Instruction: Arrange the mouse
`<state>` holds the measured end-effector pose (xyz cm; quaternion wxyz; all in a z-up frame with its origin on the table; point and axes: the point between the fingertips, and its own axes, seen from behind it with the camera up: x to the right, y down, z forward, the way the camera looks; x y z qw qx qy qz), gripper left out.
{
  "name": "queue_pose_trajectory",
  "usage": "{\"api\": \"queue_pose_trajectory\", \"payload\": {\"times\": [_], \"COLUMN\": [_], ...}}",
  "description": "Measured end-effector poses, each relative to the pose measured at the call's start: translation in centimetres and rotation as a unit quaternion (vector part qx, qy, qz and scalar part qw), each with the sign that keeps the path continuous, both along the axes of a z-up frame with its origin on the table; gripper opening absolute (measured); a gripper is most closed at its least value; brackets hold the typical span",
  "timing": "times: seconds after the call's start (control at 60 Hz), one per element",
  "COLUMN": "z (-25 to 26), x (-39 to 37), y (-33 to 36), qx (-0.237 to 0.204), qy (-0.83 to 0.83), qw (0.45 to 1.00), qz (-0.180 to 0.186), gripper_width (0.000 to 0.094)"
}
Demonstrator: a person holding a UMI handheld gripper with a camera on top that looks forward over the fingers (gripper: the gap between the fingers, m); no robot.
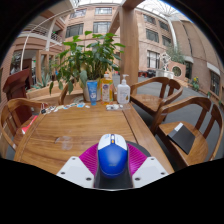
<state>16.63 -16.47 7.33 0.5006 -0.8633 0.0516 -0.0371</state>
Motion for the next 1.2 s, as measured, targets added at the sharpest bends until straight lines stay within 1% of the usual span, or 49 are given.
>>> {"api": "queue_pose_trajectory", "payload": {"times": [0.05,0.117,0.233,0.283,0.317,0.4,0.417,0.45,0.467,0.55,0.65,0.75,1.0,1.2], "z": [-2.9,-5.9,-8.4,-7.8,-7.8,-5.8,-5.2,-4.3,-3.8,-1.3,1.3,2.9,4.3,5.2], "x": [0.9,1.5,1.5,1.6,1.7,1.3,1.3,1.3,1.3,1.3,1.0,0.4,-0.1,0.1], "y": [-0.4,-1.1,-1.9,-2.0,-2.4,-3.1,-3.3,-3.9,-4.2,-5.7,-8.1,-10.7,-16.1,-18.0], "qx": [-0.027,-0.049,-0.073,-0.068,-0.068,-0.058,-0.056,-0.051,-0.048,-0.034,-0.023,-0.021,-0.019,-0.013], "qy": [0.000,0.006,0.022,0.019,0.017,0.017,0.017,0.014,0.012,0.001,-0.006,-0.009,-0.014,-0.027], "qw": [1.000,0.999,0.997,0.997,0.998,0.998,0.998,0.999,0.999,0.999,1.000,1.000,0.999,0.999], "qz": [-0.008,-0.012,-0.007,-0.007,-0.006,-0.001,-0.002,-0.005,-0.006,-0.010,-0.013,-0.016,-0.021,-0.017], "gripper_width": [0.0373,0.0395,0.0487,0.0527,0.0592,0.0850,0.0872,0.0837,0.0835,0.0861,0.0858,0.0861,0.0852,0.0854]}}
